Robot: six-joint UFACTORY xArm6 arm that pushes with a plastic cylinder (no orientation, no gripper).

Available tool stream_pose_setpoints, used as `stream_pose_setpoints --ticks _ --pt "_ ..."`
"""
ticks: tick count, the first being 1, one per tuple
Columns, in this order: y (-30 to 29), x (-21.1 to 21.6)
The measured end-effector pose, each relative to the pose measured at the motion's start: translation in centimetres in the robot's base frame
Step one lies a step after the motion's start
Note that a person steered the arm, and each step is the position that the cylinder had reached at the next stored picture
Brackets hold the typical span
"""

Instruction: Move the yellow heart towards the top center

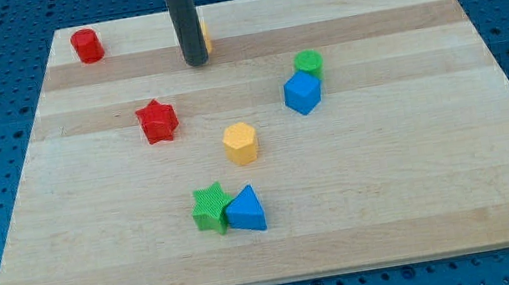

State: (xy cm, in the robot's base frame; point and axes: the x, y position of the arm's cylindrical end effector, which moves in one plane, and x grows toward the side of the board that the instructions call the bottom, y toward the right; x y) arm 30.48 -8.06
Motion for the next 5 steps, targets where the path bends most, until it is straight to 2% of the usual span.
stream_pose_setpoints --ticks 1,4,5 --pt "0.2 -1.8" --pt "-0.4 -2.1" --pt "-2.8 -2.1"
